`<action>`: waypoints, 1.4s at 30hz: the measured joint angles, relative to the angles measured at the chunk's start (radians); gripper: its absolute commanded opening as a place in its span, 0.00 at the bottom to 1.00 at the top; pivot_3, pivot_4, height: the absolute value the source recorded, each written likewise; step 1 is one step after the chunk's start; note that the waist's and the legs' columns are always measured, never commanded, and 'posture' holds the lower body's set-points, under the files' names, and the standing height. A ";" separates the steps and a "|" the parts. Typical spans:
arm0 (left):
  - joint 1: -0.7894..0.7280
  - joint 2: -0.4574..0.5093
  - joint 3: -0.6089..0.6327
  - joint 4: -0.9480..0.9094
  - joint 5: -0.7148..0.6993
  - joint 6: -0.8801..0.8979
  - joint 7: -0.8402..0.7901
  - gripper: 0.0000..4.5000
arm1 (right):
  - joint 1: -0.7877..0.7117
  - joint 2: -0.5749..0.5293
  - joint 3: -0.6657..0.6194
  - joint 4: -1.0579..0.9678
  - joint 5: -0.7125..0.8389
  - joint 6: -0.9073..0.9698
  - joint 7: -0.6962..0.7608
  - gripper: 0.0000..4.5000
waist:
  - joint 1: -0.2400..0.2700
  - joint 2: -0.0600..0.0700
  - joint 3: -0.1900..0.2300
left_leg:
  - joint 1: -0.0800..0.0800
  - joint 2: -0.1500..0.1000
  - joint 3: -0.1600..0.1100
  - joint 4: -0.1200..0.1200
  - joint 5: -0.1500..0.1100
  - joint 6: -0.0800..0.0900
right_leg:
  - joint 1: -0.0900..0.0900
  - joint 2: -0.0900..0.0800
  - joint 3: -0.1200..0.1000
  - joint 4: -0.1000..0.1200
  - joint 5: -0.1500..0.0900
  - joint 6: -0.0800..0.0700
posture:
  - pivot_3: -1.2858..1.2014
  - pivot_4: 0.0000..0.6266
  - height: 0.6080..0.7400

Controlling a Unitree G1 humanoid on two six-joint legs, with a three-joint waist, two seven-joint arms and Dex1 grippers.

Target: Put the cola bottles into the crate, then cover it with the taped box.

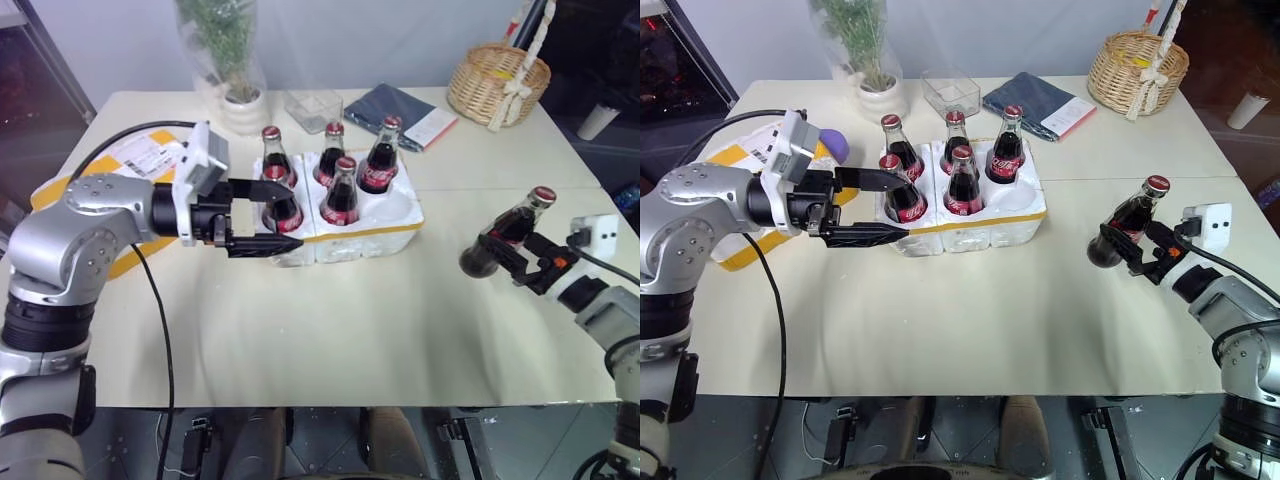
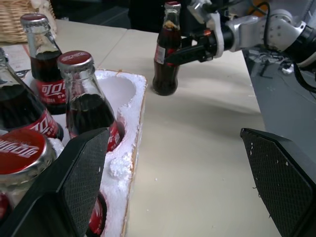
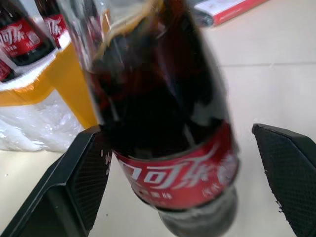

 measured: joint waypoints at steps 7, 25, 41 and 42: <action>-0.018 -0.012 -0.001 0.000 0.000 0.000 0.008 1.00 | -0.072 0.000 0.032 0.077 -0.027 -0.028 0.007 0.64 | 0.000 0.000 0.000 | 0.000 0.000 0.000 0.000 0.000 0.000 | 0.000 0.000 0.000 0.000 0.000 0.000 | 0.52 0.24 0.97; 0.018 -0.016 0.014 -0.011 -0.001 -0.002 0.061 1.00 | -0.556 -0.005 0.152 -0.017 0.205 0.148 0.013 0.64 | -0.011 0.008 0.005 | -0.001 0.001 0.001 -0.001 0.000 0.000 | -0.004 0.001 0.002 0.001 0.000 0.000 | 0.52 0.24 0.97; 0.091 0.011 0.064 -0.068 -0.004 -0.003 0.107 1.00 | -0.614 0.079 0.535 0.234 -0.173 -0.006 0.141 0.64 | -0.009 0.007 0.005 | -0.002 0.000 0.000 -0.001 0.000 0.000 | -0.005 0.002 0.002 0.002 0.000 0.000 | 0.52 0.24 0.97; 0.092 0.014 0.064 -0.072 -0.004 -0.003 0.108 1.00 | -0.626 0.080 0.540 0.246 -0.183 -0.006 0.146 0.75 | -0.010 0.007 0.005 | -0.002 0.000 0.000 -0.001 0.000 0.000 | -0.005 0.002 0.002 0.002 0.000 0.000 | 0.52 0.24 0.97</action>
